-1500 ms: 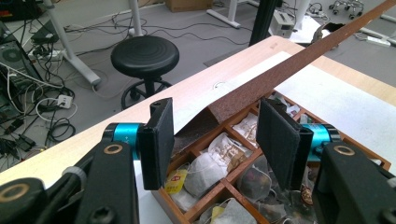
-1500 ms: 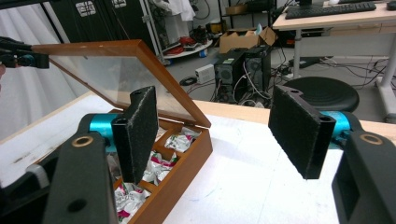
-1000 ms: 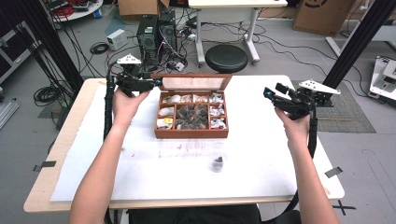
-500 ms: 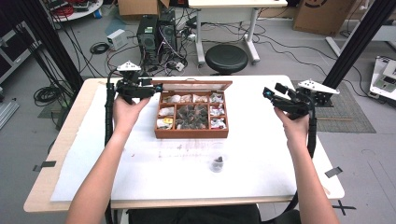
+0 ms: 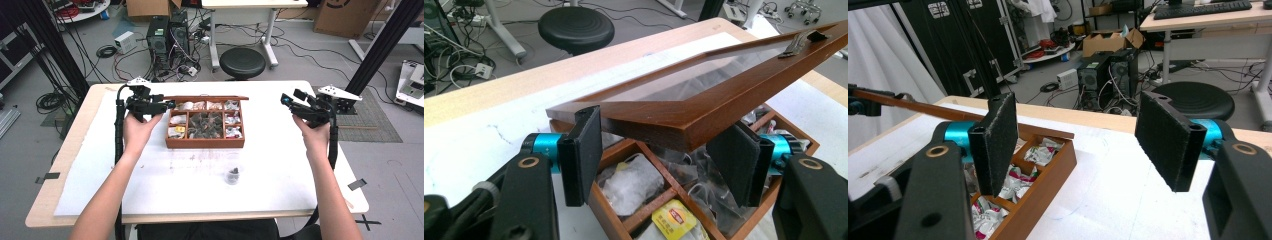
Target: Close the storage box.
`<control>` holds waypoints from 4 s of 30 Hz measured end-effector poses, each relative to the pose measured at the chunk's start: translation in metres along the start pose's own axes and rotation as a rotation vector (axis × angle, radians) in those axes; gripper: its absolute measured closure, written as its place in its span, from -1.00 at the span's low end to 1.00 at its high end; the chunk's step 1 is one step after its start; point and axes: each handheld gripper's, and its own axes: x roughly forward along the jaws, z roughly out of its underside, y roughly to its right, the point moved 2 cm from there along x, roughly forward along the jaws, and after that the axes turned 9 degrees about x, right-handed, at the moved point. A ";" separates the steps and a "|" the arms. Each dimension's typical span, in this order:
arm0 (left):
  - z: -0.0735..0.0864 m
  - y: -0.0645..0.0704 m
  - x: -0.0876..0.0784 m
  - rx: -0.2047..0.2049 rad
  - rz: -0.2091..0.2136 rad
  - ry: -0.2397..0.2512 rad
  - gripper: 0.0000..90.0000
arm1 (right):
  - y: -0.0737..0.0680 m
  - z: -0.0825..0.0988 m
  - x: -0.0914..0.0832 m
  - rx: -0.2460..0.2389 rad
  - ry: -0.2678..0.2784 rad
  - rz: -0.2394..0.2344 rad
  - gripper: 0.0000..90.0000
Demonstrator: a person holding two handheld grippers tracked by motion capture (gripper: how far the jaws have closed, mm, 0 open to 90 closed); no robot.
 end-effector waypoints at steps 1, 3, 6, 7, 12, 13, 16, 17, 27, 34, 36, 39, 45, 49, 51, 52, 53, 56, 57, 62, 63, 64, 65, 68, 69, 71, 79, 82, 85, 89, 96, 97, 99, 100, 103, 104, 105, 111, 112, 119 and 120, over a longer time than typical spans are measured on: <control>0.001 0.001 0.000 0.002 -0.001 -0.002 -0.13 | 0.000 0.000 0.000 0.000 0.000 0.001 -0.24; 0.005 0.003 -0.001 0.008 -0.007 -0.002 -0.13 | 0.000 0.000 0.000 -0.001 0.000 -0.001 -0.24; 0.008 0.005 -0.001 0.010 -0.011 0.001 -0.13 | -0.001 0.000 0.001 -0.003 0.001 0.000 -0.24; 0.012 0.006 -0.001 0.007 -0.009 0.003 -0.13 | -0.001 0.000 0.001 0.000 -0.002 0.000 -0.24; 0.019 0.008 0.000 -0.010 0.002 0.007 -0.13 | 0.000 0.001 0.001 0.003 -0.001 0.003 -0.24; 0.021 0.009 0.000 -0.007 0.002 0.005 -0.13 | 0.000 0.001 0.002 0.004 -0.001 0.004 -0.24; 0.026 0.010 0.000 -0.011 0.010 -0.010 -0.13 | 0.000 0.001 0.002 0.008 -0.003 0.006 -0.24; 0.026 0.010 0.000 -0.011 0.010 -0.010 -0.13 | -0.001 0.001 0.002 0.008 -0.005 0.007 -0.24; 0.041 0.014 0.001 -0.043 0.023 -0.007 -0.13 | -0.002 0.002 0.004 0.003 -0.008 0.013 -0.24; 0.046 0.017 0.000 -0.045 0.040 -0.004 -0.13 | -0.003 0.002 0.004 0.001 -0.008 0.016 -0.24; 0.050 0.018 0.000 -0.043 0.047 0.001 -0.10 | -0.003 0.003 0.004 0.003 -0.014 0.017 -0.24; 0.055 0.021 0.000 -0.022 0.038 0.006 -0.10 | -0.003 0.003 0.005 -0.001 -0.013 0.016 -0.24; 0.063 0.026 0.000 -0.003 0.032 0.005 -0.10 | -0.004 0.003 0.006 0.004 -0.018 0.018 -0.24; 0.072 0.030 0.001 0.004 0.026 0.009 -0.09 | -0.004 0.004 0.007 -0.005 -0.018 0.017 -0.24; 0.076 0.033 0.001 0.017 0.020 -0.001 -0.09 | -0.005 0.004 0.007 -0.005 -0.020 0.018 -0.24; 0.076 0.033 0.001 0.017 0.020 -0.001 -0.09 | -0.005 0.004 0.007 -0.006 -0.020 0.019 -0.24; 0.078 0.034 0.001 0.023 0.017 -0.007 -0.09 | -0.005 0.004 0.007 -0.006 -0.020 0.019 -0.24; 0.084 0.037 0.003 0.029 0.019 -0.021 -0.07 | -0.005 0.004 0.007 -0.003 -0.020 0.018 -0.24; 0.086 0.037 0.003 0.029 0.018 -0.028 -0.07 | -0.005 0.004 0.007 -0.004 -0.021 0.018 -0.24; 0.092 0.039 0.005 0.038 0.012 -0.048 -0.05 | -0.005 0.004 0.008 -0.009 -0.019 0.018 -0.24; 0.092 0.039 0.005 0.038 0.012 -0.048 -0.05 | -0.005 0.004 0.008 -0.009 -0.019 0.018 -0.24; 0.092 0.040 0.005 0.037 0.007 -0.047 -0.04 | -0.005 0.004 0.008 -0.008 -0.022 0.016 -0.24; 0.092 0.040 0.005 0.037 0.007 -0.047 -0.04 | -0.005 0.004 0.008 -0.007 -0.023 0.016 -0.24; 0.093 0.040 0.004 0.044 0.003 -0.045 -0.04 | -0.005 0.004 0.008 -0.006 -0.024 0.016 -0.24; 0.093 0.040 0.004 0.044 0.003 -0.045 -0.04 | -0.005 0.004 0.008 -0.004 -0.025 0.016 -0.24; 0.094 0.042 0.004 0.048 -0.007 -0.056 -0.05 | -0.005 0.004 0.008 -0.006 -0.025 0.018 -0.24; 0.099 0.045 0.006 0.075 -0.035 -0.102 -0.05 | -0.004 0.004 0.008 -0.005 -0.027 0.017 -0.24; 0.102 0.045 0.006 0.065 -0.035 -0.107 -0.05 | -0.004 0.004 0.008 -0.003 -0.025 0.017 -0.24; 0.102 0.044 0.003 0.056 -0.045 -0.082 -0.07 | -0.004 0.004 0.008 0.000 -0.026 0.017 -0.24; 0.101 0.044 0.002 0.058 -0.046 -0.077 -0.07 | -0.005 0.004 0.008 -0.001 -0.030 0.017 -0.24; 0.106 0.045 0.006 0.063 -0.029 -0.099 -0.08 | -0.005 0.005 0.009 -0.001 -0.037 0.013 -0.24; 0.106 0.045 0.006 0.063 -0.029 -0.099 -0.09 | -0.005 0.005 0.009 -0.002 -0.036 0.013 -0.24; 0.105 0.044 0.003 0.069 -0.027 -0.096 -0.10 | -0.004 0.006 0.010 -0.007 -0.035 0.015 -0.24; 0.105 0.044 0.002 0.064 -0.032 -0.082 -0.12 | -0.004 0.006 0.010 -0.005 -0.031 0.016 -0.24; 0.101 0.041 -0.006 0.073 -0.039 -0.058 -0.15 | -0.003 0.008 0.011 -0.004 -0.041 0.020 -0.24; 0.099 0.039 -0.010 0.077 -0.050 -0.031 -0.16 | -0.002 0.008 0.011 -0.007 -0.040 0.021 -0.24; 0.099 0.039 -0.010 0.077 -0.050 -0.031 -0.16 | -0.002 0.008 0.012 -0.003 -0.040 0.019 -0.24; 0.089 0.028 -0.032 0.093 -0.074 0.047 -0.21 | -0.001 0.010 0.013 -0.006 -0.047 0.017 -0.24; 0.087 0.025 -0.036 0.092 -0.081 0.059 -0.21 | -0.001 0.010 0.013 -0.006 -0.047 0.017 -0.24; 0.086 0.005 -0.054 0.075 -0.133 0.114 -0.23 | 0.000 0.012 0.012 -0.019 -0.057 0.026 -0.24; 0.085 0.002 -0.055 0.075 -0.144 0.109 -0.23 | 0.001 0.013 0.011 -0.025 -0.059 0.031 -0.24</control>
